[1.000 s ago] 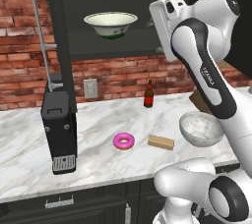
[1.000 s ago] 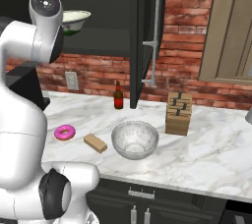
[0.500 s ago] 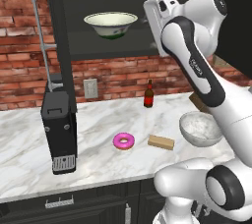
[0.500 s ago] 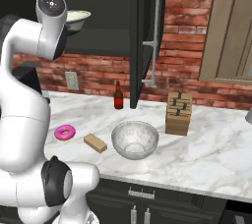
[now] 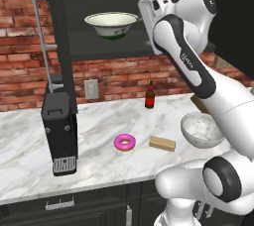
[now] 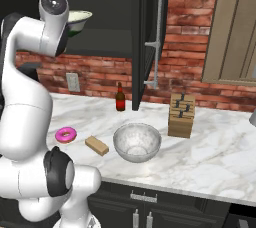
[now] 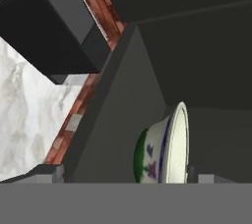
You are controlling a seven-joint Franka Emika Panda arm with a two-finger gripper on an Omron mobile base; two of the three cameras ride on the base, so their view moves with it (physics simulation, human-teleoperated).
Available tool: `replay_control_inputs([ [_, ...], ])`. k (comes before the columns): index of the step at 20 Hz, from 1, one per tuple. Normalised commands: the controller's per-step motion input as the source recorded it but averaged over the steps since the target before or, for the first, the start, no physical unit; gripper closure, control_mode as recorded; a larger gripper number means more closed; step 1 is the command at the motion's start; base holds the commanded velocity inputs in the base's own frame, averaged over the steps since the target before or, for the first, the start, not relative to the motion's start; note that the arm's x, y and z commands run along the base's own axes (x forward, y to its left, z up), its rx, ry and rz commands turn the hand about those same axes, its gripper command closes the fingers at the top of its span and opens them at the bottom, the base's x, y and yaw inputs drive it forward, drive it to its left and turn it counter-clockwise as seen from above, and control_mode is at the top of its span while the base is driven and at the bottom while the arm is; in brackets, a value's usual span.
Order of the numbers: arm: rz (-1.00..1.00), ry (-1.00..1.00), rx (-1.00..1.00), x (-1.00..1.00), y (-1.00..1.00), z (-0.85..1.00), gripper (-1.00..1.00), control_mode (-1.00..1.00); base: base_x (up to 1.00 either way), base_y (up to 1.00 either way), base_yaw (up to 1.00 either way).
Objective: Pick both bowls and place them on the counter. Then place the cream cheese stick in one bowl and place the donut in the other bowl.
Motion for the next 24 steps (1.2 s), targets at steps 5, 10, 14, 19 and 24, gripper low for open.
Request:
replay_control_inputs([
  [5, -0.01, 0.00, 0.00, 0.27, 0.00, 0.00, -1.00, -1.00, 0.00, 0.00, 0.00],
  [10, -0.02, 0.00, 0.00, 0.32, 0.00, 0.00, -1.00, -1.00, 0.00, 0.00, 0.00],
  [14, -0.02, 0.00, 0.00, 0.32, 0.02, 0.00, -1.00, -1.00, 0.00, 0.00, 0.00],
  [19, -0.02, 0.00, 0.00, 0.31, 0.06, -0.01, -1.00, -1.00, 0.00, 0.00, 0.00],
  [24, -0.02, 0.01, 0.00, 0.27, 0.10, -0.03, -1.00, -1.00, 0.00, 0.00, 0.00],
])
